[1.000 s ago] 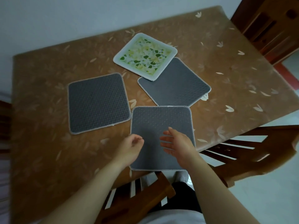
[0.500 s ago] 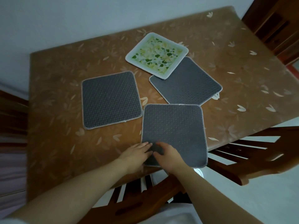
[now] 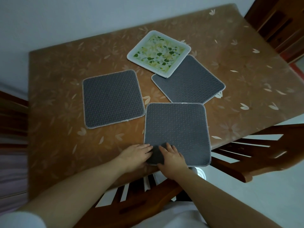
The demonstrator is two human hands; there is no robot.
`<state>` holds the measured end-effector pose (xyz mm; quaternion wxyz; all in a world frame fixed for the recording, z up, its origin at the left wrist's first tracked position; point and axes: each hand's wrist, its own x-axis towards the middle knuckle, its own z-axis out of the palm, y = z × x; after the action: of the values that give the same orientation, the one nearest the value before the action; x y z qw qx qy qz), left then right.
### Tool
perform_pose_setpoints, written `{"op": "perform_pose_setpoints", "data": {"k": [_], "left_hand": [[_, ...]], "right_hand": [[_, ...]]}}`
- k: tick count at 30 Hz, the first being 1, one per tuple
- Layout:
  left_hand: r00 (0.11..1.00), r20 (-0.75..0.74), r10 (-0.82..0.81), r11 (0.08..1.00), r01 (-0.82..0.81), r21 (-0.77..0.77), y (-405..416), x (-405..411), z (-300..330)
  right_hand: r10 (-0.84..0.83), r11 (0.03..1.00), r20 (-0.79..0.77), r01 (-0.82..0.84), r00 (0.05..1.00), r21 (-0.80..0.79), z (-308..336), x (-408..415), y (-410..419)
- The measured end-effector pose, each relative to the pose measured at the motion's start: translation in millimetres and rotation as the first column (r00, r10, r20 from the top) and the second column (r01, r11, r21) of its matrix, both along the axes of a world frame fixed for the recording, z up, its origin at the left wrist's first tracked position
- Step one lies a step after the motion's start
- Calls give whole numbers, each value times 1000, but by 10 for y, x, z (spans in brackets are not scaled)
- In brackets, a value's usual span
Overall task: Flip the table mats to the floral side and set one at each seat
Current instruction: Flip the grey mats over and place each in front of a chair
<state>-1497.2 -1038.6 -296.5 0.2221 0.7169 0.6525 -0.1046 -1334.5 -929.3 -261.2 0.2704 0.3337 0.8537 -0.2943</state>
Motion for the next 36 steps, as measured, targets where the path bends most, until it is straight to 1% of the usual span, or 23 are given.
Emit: {"op": "perform_pose_setpoints", "data": {"k": [3, 9, 17, 27, 31, 36], "left_hand": [[999, 14, 44, 999, -44, 27, -57, -49, 4], [998, -10, 59, 998, -59, 19, -113, -9, -53], [997, -74, 8, 1000, -6, 27, -129, 41, -93], [999, -33, 10, 996, -7, 87, -206, 0, -140], [1000, -11, 21, 995, -20, 96, -206, 3, -154], [999, 9, 35, 988, -36, 153, -211, 3, -135]], "right_hand": [[12, 1000, 1, -12, 1000, 10, -9, -5, -5], [74, 996, 10, -75, 997, 47, -11, -14, -39], [175, 978, 21, -176, 984, 113, 11, -27, -91], [218, 963, 11, -217, 976, 159, -12, -50, -76], [254, 951, 32, -256, 967, 175, -37, -65, -85], [266, 940, 22, -264, 964, 214, -74, -108, -118]]}}
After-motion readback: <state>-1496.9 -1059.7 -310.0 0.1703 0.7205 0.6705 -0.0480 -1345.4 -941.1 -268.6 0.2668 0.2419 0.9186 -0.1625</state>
